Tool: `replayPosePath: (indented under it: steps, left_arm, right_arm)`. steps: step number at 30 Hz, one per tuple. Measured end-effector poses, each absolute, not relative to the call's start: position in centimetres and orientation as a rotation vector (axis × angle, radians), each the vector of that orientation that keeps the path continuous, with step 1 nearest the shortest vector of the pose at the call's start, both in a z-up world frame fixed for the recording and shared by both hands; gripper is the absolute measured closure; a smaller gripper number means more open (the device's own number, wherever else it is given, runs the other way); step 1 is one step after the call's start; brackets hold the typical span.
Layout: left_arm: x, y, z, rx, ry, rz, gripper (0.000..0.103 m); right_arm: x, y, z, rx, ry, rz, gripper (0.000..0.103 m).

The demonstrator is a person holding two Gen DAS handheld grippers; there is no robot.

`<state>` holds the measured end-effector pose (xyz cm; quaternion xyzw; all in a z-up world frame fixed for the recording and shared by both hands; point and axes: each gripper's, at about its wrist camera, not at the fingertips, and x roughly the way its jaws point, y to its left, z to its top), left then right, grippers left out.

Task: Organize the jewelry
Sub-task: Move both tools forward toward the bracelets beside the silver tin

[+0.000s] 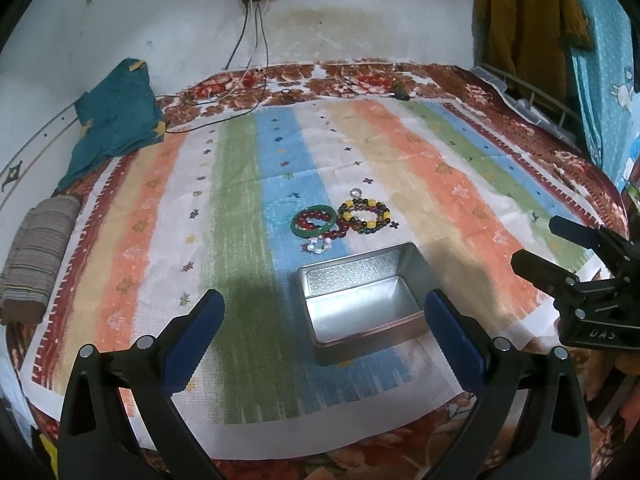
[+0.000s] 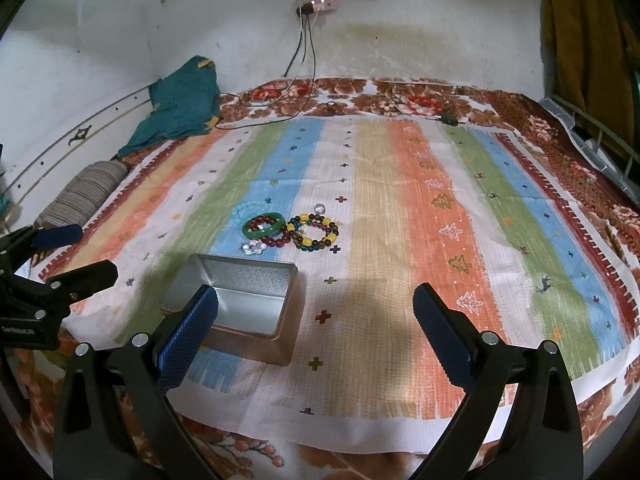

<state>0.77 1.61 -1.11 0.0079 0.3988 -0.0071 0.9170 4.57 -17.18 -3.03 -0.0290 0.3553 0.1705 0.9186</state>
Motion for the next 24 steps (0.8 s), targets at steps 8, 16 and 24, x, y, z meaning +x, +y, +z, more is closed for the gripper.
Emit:
replayPosePath:
  steps: [8, 16, 24]
  left_arm:
    - [0.9, 1.8, -1.3, 0.01, 0.832, -0.007, 0.005]
    - [1.5, 2.2, -1.5, -0.012, 0.869, 0.009, 0.005]
    - [2.1, 2.7, -1.5, -0.029, 0.87, -0.003, 0.005]
  right_arm:
    - [4.7, -17.1, -3.1, -0.06, 0.733, 0.352, 0.004]
    - [5.3, -17.2, -3.3, -0.061, 0.743, 0.334, 0.004]
    - [5.8, -16.8, -3.0, -0.097, 0.737, 0.321, 0.004]
